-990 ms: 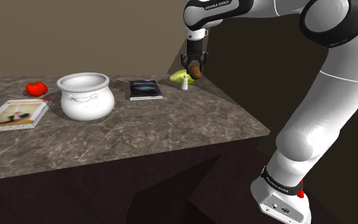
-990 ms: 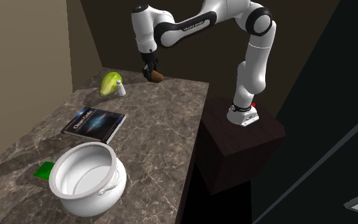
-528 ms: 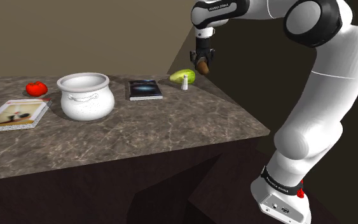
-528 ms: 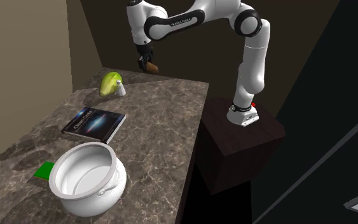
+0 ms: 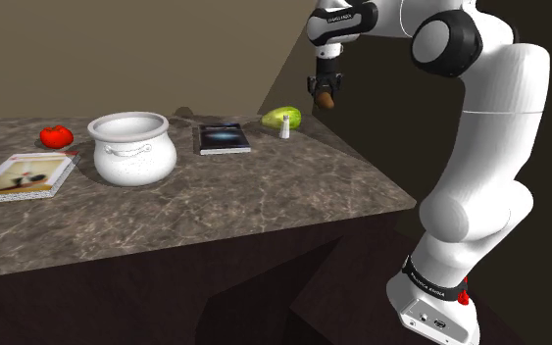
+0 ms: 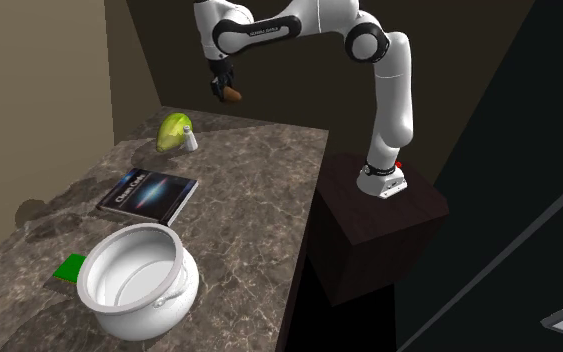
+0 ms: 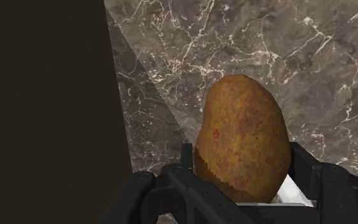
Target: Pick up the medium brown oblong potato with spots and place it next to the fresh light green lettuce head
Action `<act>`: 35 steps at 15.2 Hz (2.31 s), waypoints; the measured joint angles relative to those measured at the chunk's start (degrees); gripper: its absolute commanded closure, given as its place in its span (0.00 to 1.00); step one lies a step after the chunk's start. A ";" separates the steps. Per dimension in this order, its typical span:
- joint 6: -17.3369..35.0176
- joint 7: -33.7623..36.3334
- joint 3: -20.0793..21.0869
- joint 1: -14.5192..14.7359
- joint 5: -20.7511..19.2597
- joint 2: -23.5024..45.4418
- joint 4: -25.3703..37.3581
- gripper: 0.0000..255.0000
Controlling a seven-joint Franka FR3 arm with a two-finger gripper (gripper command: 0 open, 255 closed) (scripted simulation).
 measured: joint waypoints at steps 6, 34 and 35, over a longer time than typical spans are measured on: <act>-1.80 -4.84 -1.49 -3.06 0.60 6.87 9.33 1.00; 17.86 -2.38 -1.66 -3.40 -0.15 10.03 -7.32 1.00; 18.67 -2.34 -1.68 -3.46 -0.19 10.28 -7.88 1.00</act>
